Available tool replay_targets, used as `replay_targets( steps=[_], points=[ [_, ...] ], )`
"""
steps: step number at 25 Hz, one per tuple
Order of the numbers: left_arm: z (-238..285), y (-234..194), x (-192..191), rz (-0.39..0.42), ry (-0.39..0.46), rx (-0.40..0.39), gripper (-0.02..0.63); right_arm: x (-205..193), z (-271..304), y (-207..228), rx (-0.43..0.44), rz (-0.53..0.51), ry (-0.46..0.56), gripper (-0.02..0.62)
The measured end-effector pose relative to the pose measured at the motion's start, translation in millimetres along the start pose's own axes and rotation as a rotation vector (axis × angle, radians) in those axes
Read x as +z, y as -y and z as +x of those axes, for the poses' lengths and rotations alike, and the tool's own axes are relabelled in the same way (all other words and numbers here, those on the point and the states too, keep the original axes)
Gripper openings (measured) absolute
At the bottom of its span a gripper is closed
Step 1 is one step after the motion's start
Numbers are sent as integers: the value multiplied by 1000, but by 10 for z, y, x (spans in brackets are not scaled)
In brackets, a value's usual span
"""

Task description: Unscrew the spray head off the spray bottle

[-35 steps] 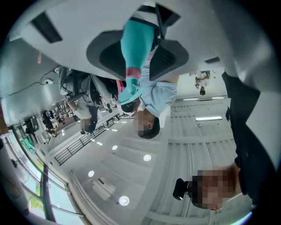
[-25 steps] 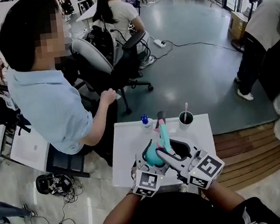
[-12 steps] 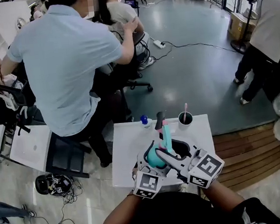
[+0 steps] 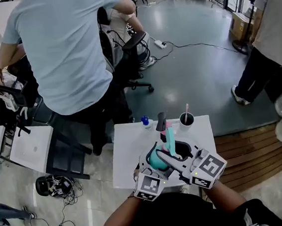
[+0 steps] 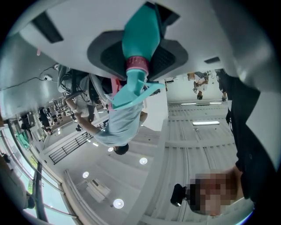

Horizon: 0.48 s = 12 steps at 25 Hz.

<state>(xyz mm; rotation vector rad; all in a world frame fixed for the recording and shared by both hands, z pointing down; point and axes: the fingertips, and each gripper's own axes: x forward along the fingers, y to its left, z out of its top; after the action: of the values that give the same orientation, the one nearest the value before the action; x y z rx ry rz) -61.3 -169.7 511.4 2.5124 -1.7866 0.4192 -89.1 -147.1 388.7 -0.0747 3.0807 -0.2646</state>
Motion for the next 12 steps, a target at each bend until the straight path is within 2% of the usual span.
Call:
replay_targets(
  steps=[4,7,9,12],
  points=[
    [-53,116,147,44,43,-103,451,33,-45,-120,114,-53,-14,158],
    [-86,292,180,88,64,-217,451,51,-133,-281,252,-135,-26,152],
    [-113,428,172,103,79,-294,451,62,-199,-427,349,-151,-44,144],
    [-124,509,189,112,86,-336,451,34,-251,-519,423,-191,-80,144]
  ],
)
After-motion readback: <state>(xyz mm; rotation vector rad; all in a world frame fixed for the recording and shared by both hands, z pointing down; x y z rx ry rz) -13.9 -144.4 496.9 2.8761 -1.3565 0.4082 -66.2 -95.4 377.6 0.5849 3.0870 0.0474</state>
